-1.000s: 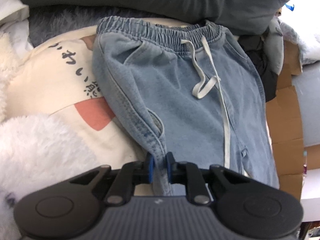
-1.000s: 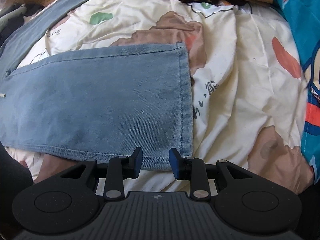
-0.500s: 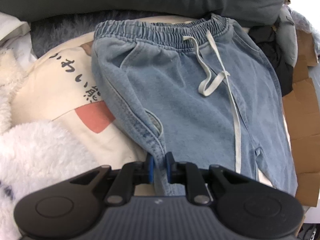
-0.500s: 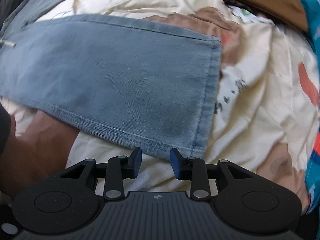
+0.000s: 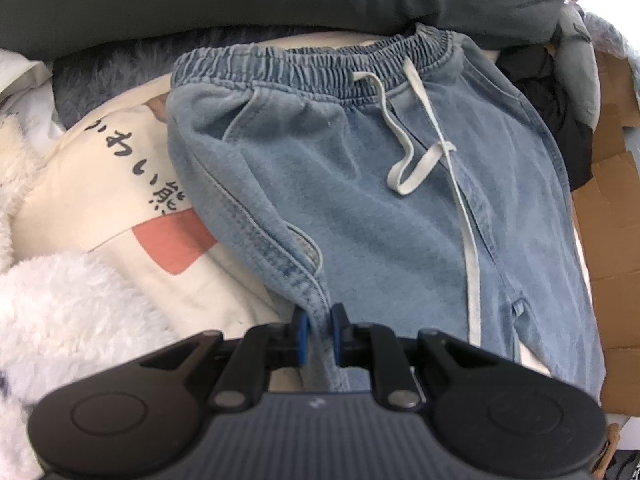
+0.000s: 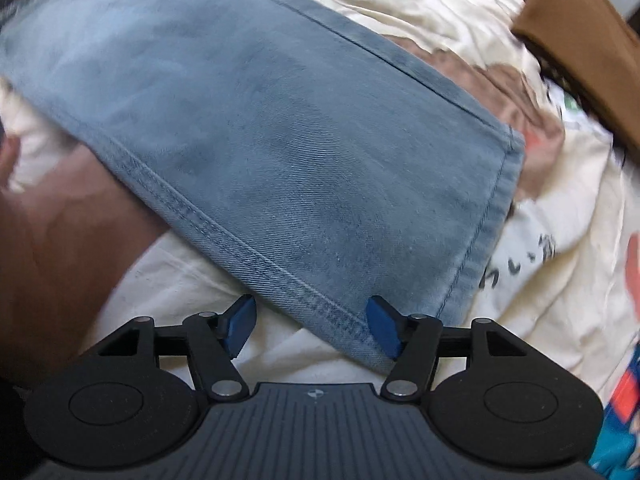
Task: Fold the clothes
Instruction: 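Close the left gripper on the side seam while the right gripper grasps the leg hem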
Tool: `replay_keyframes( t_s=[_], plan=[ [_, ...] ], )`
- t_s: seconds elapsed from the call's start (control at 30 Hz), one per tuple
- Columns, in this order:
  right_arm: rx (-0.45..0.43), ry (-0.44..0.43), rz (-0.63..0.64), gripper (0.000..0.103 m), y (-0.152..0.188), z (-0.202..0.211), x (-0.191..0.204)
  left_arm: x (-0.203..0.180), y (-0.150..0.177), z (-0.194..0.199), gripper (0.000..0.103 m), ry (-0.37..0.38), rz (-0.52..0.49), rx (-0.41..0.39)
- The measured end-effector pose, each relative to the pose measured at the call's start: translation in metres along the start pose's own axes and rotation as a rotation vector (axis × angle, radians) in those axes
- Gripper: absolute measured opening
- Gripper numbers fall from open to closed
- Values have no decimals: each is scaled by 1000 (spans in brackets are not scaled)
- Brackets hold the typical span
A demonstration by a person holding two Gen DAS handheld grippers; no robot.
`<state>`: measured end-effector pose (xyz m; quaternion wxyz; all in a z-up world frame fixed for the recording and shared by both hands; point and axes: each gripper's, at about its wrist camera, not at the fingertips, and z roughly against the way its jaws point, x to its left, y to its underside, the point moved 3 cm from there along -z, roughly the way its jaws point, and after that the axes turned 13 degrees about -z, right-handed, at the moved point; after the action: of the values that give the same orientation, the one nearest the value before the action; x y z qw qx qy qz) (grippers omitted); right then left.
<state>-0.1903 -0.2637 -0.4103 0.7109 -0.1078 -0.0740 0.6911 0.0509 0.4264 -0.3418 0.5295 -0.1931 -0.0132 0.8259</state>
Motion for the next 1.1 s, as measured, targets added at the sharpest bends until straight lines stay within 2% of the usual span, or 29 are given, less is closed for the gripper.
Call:
replay_keyframes(
  t_s=[0.1,0.17,0.2,0.23,0.37,0.5,0.57,0.63,0.8,0.87,0.9,1.0,1.1],
  plan=[
    [-11,11,8,69,0,-4,1,0,-1,-3,12,-2,0,5],
    [-15,5,-16,57,-2,-2,-3,0,-2,-3,12,6,5,3],
    [-20,4,-33,43,-4,1,-7,0,-2,-3,12,9,5,1],
    [-29,6,-54,34,-6,4,-11,1,-3,-3,12,15,7,-2],
    [-70,5,-122,33,-11,16,-23,7,0,-3,12,38,31,-12],
    [-50,11,-92,33,-11,11,-15,14,6,-9,13,56,85,-25],
    [-31,9,-79,33,-10,6,-12,17,8,-13,15,64,102,-32],
    [-16,9,-69,35,-10,1,-8,20,8,-15,22,66,110,-44],
    [-6,18,-60,34,-11,-4,-5,35,13,-24,23,63,188,-80],
    [1,5,-86,27,-14,-2,-9,37,15,-26,22,72,202,-89],
    [2,-4,-102,15,-15,0,-11,37,16,-25,20,79,209,-96],
    [5,-39,-159,8,-15,7,-20,41,19,-20,19,102,235,-116],
    [2,-77,-208,6,-17,15,-29,40,18,-16,18,121,242,-135]
  ],
)
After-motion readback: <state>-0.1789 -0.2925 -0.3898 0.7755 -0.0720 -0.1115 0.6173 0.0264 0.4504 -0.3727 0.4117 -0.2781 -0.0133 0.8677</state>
